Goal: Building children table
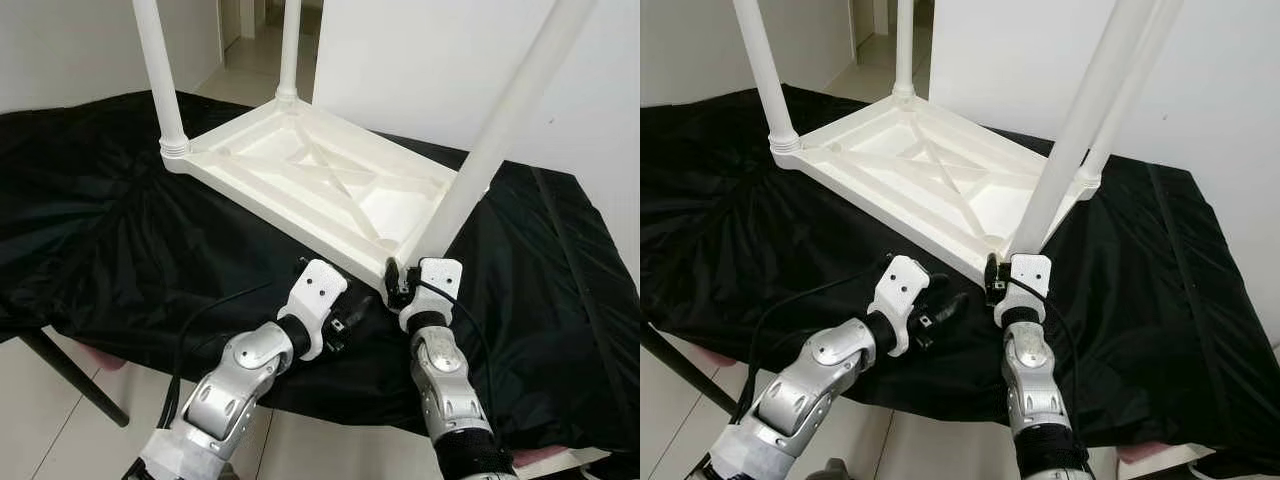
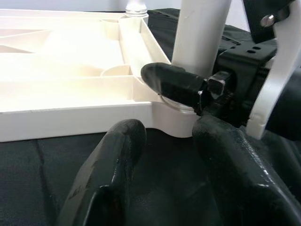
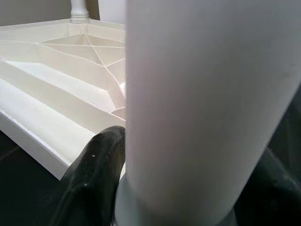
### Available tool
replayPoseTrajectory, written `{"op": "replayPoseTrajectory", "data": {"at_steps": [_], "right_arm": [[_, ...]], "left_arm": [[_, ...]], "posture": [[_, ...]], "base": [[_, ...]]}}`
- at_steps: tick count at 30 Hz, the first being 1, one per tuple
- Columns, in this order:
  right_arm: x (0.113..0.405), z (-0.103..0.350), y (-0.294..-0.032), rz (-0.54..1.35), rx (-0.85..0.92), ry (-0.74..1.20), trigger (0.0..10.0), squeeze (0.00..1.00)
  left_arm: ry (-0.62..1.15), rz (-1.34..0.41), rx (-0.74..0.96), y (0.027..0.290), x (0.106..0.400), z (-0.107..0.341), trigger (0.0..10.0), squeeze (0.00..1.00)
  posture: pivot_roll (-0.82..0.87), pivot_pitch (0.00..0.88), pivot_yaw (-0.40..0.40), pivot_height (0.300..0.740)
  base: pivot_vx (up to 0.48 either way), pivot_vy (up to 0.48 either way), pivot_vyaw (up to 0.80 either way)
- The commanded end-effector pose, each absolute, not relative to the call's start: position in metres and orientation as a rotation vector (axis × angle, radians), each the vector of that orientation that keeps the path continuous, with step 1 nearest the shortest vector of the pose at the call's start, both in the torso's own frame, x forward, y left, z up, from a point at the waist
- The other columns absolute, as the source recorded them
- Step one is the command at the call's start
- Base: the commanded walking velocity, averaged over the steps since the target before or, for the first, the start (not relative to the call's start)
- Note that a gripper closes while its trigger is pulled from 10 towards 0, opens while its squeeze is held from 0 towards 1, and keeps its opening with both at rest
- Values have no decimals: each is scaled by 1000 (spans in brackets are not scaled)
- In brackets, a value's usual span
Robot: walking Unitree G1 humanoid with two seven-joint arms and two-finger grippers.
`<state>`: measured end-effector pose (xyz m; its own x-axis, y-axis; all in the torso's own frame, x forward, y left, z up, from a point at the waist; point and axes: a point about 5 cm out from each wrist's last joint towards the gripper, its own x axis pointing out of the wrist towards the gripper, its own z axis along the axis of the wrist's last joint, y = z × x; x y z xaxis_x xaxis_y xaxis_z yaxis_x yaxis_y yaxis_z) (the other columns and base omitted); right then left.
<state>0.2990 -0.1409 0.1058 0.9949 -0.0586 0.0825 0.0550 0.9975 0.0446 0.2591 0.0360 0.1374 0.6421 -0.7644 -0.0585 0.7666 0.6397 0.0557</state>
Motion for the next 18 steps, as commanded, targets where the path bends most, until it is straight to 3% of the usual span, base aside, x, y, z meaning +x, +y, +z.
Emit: {"op": "replayPoseTrajectory", "data": {"at_steps": [1,2,3,14,15,16,18], "right_arm": [[296,99,-151,-103,68,-45,10000,0],[296,99,-150,-93,64,-46,10000,584],[297,101,-148,-92,69,-54,10000,1000],[308,115,-148,69,117,-81,10000,1000],[309,116,-147,115,117,-77,10000,0],[311,119,-150,232,78,-76,10000,0],[311,119,-150,232,78,-76,10000,0]], "left_arm": [[42,-919,66,34,256,136,10000,0],[42,-922,67,34,255,136,10000,0],[41,-923,68,33,256,137,10000,0],[32,-911,63,33,258,139,10000,0],[32,-910,62,33,258,139,10000,0],[32,-909,61,33,258,139,10000,0],[32,-909,61,33,258,139,10000,0]], "posture": [[151,0,-88,740],[151,0,-88,740],[152,0,-91,740],[152,0,-97,740],[151,0,-97,740],[146,5,-88,740],[146,5,-88,740]], "base": [[0,0,0],[0,0,0],[0,0,0],[0,0,0],[0,0,0],[0,0,0],[0,0,0]]}}
